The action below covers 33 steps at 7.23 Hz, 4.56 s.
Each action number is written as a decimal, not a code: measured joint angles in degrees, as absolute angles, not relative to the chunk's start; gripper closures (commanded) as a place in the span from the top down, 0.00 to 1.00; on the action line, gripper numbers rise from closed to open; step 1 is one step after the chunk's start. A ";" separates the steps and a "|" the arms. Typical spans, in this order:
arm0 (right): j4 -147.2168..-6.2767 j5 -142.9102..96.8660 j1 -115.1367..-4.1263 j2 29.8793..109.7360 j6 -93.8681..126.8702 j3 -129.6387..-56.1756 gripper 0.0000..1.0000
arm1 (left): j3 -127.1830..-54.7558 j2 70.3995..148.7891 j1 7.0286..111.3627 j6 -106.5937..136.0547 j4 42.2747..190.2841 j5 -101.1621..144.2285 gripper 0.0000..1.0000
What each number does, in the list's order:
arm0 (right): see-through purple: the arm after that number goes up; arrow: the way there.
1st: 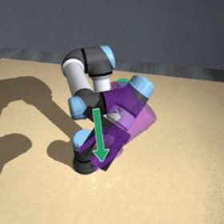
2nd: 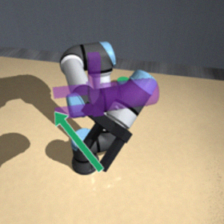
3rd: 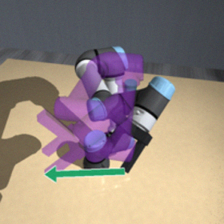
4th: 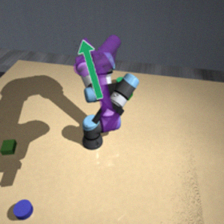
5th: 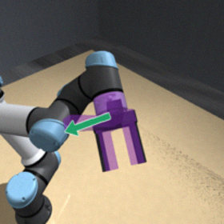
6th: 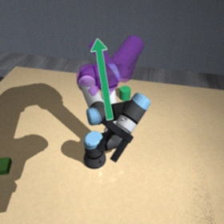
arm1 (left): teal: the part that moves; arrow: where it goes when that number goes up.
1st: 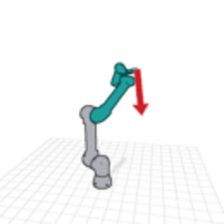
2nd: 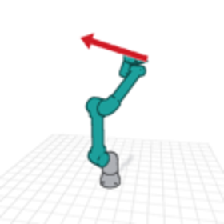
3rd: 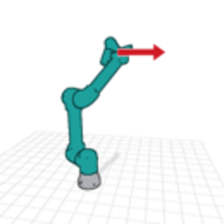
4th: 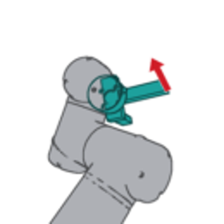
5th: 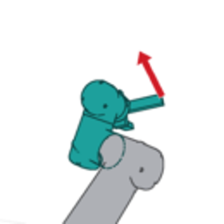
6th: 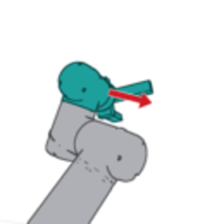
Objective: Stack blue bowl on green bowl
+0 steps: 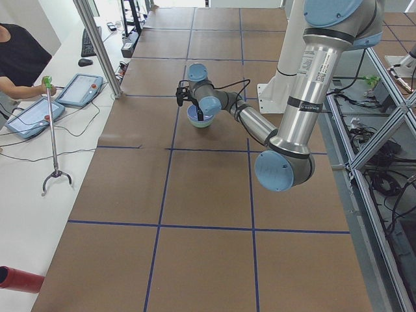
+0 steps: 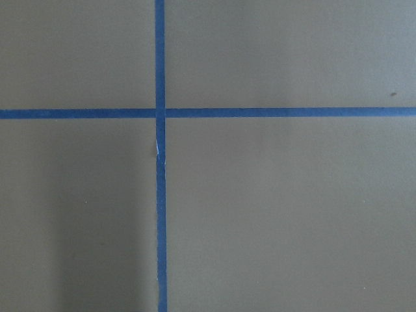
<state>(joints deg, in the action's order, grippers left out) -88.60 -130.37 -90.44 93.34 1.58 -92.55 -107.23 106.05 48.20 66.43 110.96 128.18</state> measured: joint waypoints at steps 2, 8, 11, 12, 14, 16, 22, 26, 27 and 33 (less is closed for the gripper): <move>-88.63 -130.36 -90.44 93.34 1.58 -92.55 1.00 | -108.57 102.26 56.38 53.56 110.50 128.55 1.00; -88.59 -130.39 -90.44 93.34 1.58 -92.55 1.00 | -103.50 91.19 79.18 11.63 98.32 128.48 1.00; -88.59 -130.35 -90.44 93.34 1.58 -92.55 1.00 | -98.47 89.56 86.87 -0.25 88.69 128.35 1.00; -88.59 -130.35 -90.44 93.34 1.58 -92.55 1.00 | -97.85 87.90 88.10 -1.47 86.71 131.17 1.00; -88.61 -130.34 -90.44 93.34 1.58 -92.55 1.00 | -97.44 86.12 88.92 -1.80 85.61 136.23 1.00; -88.63 -130.38 -90.44 93.34 1.58 -92.55 1.00 | -96.94 85.82 89.05 -1.80 85.54 136.00 1.00; -88.65 -130.36 -90.44 93.34 1.59 -92.55 1.00 | -95.24 85.85 90.42 -3.86 85.73 133.18 1.00; -88.60 -130.42 -90.44 93.34 1.58 -92.55 1.00 | -95.38 85.55 90.48 -7.91 85.38 133.90 1.00; -88.60 -130.43 -90.44 93.34 1.58 -92.55 1.00 | -95.41 85.53 90.47 -7.97 85.37 133.98 1.00; -88.59 -130.35 -90.44 93.34 1.58 -92.55 1.00 | -95.89 85.75 90.68 -7.91 85.60 134.03 1.00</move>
<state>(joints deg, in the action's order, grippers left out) -88.59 -130.35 -90.44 93.34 1.58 -92.55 -95.89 85.75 90.68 -7.91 85.60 134.03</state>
